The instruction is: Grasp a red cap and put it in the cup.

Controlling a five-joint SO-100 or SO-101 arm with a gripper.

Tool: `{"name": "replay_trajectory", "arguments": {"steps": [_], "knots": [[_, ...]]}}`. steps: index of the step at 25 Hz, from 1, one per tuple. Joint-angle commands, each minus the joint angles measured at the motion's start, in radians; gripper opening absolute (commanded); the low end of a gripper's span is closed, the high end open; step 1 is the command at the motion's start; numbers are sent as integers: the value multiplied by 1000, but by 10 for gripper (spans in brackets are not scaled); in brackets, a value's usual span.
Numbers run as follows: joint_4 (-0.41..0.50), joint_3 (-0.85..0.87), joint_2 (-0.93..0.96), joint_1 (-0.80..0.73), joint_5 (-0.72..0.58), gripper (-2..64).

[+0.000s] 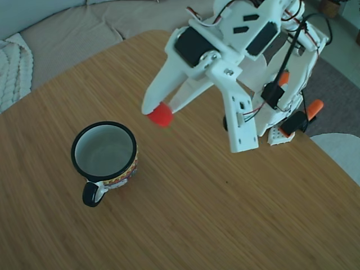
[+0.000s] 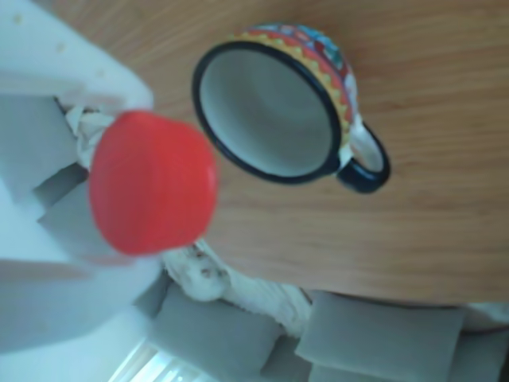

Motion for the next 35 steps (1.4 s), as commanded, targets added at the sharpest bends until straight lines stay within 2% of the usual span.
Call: {"name": "replay_trajectory", "arguments": {"steps": [1,5,14,22,32,35], "knots": [[0,-150,-46,9,14,-7],[3,-264,-150,21,14,-8],[-14,-391,-419,89,14,-8],[-14,-520,-581,110,14,-8],[2,-543,-735,126,12,-8],[35,-538,-761,127,12,-8]]}}
